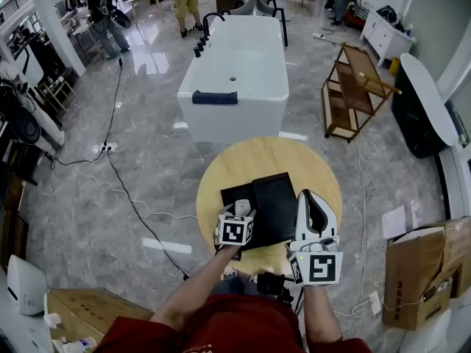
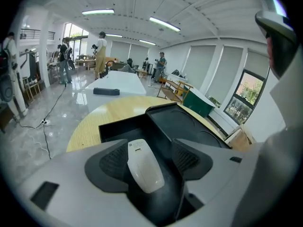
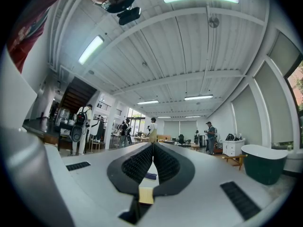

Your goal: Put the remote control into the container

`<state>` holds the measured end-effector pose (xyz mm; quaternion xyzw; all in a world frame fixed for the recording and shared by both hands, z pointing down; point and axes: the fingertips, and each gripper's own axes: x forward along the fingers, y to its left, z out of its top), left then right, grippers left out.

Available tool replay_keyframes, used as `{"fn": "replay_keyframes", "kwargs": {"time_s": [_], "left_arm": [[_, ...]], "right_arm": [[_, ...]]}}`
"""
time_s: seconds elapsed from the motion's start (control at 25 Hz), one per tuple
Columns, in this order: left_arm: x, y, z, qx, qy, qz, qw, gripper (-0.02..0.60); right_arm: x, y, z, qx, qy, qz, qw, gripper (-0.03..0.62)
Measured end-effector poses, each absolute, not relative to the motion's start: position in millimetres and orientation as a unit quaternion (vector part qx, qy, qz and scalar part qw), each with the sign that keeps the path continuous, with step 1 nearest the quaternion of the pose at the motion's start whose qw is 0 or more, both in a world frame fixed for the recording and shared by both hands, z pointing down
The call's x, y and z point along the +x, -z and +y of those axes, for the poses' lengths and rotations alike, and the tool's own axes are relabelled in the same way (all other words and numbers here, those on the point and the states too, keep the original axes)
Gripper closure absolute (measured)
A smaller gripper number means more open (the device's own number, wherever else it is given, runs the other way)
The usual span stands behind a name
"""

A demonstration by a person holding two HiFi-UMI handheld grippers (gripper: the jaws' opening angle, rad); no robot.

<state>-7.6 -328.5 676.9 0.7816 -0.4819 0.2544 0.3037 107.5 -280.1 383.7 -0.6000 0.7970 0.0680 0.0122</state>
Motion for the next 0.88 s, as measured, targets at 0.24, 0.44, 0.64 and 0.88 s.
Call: {"fn": "replay_keyframes", "kwargs": {"time_s": [0.24,0.44,0.64,0.88], "left_arm": [[-12,-642,-324,0.809,-0.222,-0.479,0.259,0.304],[-19,-589,-319,0.832,-0.165,-0.480,0.223,0.304],[-20,-530,-317,0.852,-0.108,-0.483,0.174,0.304],[-31,-468,-315,0.862,-0.046,-0.489,0.127,0.304]], "right_arm": [[108,-382,-281,-0.600,-0.070,0.797,0.013,0.572],[108,-384,-282,-0.600,-0.068,0.797,0.010,0.572],[105,-384,-283,-0.597,-0.068,0.799,0.011,0.572],[101,-380,-284,-0.594,-0.068,0.801,0.013,0.572]]}}
